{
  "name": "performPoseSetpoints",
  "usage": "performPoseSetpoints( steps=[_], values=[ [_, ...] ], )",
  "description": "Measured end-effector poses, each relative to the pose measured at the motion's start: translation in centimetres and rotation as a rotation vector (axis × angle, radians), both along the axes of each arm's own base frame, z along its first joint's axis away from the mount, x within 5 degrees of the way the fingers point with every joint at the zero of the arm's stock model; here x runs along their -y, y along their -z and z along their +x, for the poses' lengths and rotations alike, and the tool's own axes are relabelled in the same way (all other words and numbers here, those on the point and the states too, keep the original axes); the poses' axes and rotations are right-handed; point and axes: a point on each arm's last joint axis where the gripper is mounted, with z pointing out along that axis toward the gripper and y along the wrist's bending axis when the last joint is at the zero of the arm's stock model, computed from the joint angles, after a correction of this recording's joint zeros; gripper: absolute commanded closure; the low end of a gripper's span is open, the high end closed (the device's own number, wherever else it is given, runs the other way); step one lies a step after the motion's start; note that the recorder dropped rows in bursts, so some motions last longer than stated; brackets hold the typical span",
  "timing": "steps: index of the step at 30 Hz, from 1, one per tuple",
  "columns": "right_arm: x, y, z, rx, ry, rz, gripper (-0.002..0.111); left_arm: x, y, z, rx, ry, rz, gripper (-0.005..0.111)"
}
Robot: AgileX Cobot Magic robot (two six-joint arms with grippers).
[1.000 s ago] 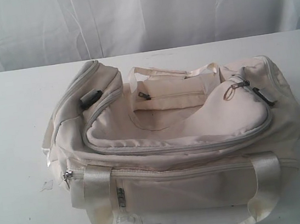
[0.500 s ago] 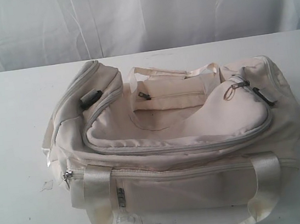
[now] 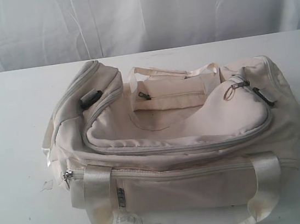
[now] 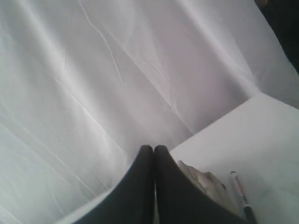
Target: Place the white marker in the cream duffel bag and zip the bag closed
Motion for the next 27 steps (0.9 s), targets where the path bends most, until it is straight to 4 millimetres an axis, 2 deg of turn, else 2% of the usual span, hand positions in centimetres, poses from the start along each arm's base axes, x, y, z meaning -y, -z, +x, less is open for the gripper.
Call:
performPoseSetpoints(
  steps=[4, 7, 10, 14, 19, 23, 27],
  values=[
    [-0.7, -1.9, 1.5, -0.212, -0.102, -0.176, 0.108, -0.4, -1.6, -0.8, -0.062, -0.014, 0.04, 0.107],
    [-1.7, -2.0, 3.3, -0.422, -0.284, -0.278, 0.108, -0.1, -2.4, -1.0, -0.191, 0.021, 0.139, 0.107],
    [-2.4, -1.6, 5.7, -0.559, -0.452, -0.323, 0.107, 1.1, -3.0, -1.1, -0.283, 0.174, 0.293, 0.107],
    [-2.4, -2.0, 8.8, -0.629, -0.528, -0.363, 0.093, 3.3, -3.3, -0.6, -0.341, 0.433, 0.407, 0.107],
    [-2.3, -2.7, 12.1, -0.668, -0.574, -0.385, 0.071, 4.9, -3.6, 1.2, -0.418, 0.563, 0.427, 0.107],
    [-2.2, -2.9, 14.3, -0.687, -0.601, -0.36, 0.068, 6.4, -4.1, 2.7, -0.418, 0.689, 0.386, 0.107],
    [-2.3, -2.6, 15.2, -0.682, -0.628, -0.363, 0.068, 7.8, -4.4, 4.0, -0.35, 0.785, 0.353, 0.107]
  ],
)
